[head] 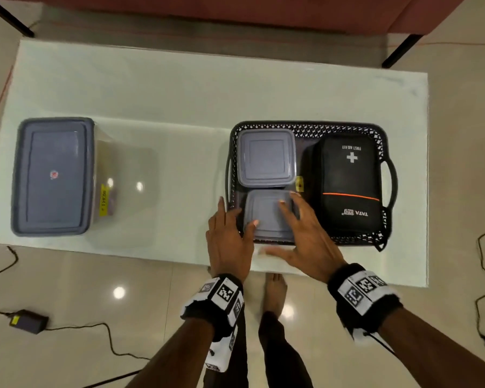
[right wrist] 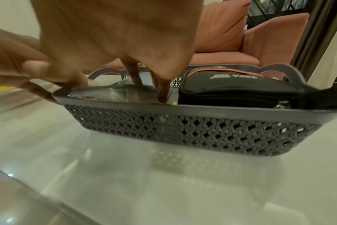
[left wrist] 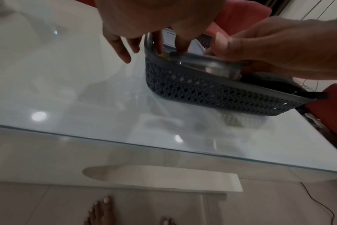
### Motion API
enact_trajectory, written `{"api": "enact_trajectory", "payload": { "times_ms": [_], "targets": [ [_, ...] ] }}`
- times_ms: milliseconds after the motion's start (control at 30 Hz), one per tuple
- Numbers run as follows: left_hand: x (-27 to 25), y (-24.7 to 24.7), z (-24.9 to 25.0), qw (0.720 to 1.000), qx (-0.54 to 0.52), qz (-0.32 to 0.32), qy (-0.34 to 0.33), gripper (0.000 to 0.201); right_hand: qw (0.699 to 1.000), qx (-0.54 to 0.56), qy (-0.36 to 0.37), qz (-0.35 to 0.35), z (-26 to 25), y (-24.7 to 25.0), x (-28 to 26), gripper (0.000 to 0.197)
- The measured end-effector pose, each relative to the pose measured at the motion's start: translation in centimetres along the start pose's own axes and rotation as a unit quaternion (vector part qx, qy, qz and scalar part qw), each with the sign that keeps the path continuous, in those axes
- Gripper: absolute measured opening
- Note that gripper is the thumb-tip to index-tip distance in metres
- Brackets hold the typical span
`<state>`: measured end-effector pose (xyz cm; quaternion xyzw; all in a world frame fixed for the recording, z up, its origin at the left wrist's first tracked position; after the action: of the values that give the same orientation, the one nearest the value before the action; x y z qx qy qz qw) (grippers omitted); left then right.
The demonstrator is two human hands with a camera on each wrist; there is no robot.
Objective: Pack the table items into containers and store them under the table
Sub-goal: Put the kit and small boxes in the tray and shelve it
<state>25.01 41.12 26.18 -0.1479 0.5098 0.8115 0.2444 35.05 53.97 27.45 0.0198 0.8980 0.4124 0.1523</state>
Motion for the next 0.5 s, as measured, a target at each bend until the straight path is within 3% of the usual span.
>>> {"api": "enact_trajectory", "payload": {
  "times_ms": [100, 167, 367, 500],
  "targets": [
    [0.1, -0.1, -0.6, 1.000, 0.022, 0.008, 0.004, 0.046, 1.000, 0.001, 0.003, 0.021, 0.3, -1.0, 0.3, 0.069],
    [-0.1, -0.1, -0.8, 0.999, 0.029, 0.016, -0.002, 0.043, 0.999, 0.004, 0.011, 0.037, 0.3, -1.4, 0.6, 0.057],
    [-0.7, 0.3, -0.4, 0.998, 0.011, 0.051, -0.018, 0.048, 0.995, 0.032, -0.011, 0.091, -0.1, -1.9, 1.0, 0.047],
    [-0.7, 0.8, 1.0, 0.997, -0.049, 0.065, -0.010, 0.059, 0.995, 0.054, -0.016, 0.085, -0.2, -1.8, 1.0, 0.048]
  ]
}}
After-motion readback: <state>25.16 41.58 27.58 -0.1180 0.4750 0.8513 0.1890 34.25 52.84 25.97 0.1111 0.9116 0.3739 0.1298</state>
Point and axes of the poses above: each hand's wrist, its own x-axis towards the middle knuckle, its own y-axis out of the back of the hand, z = x × y, the point moved 6 cm from there along x, towards the middle knuckle, and after that the axes turned 14 degrees about y, right-handed, at the moved point
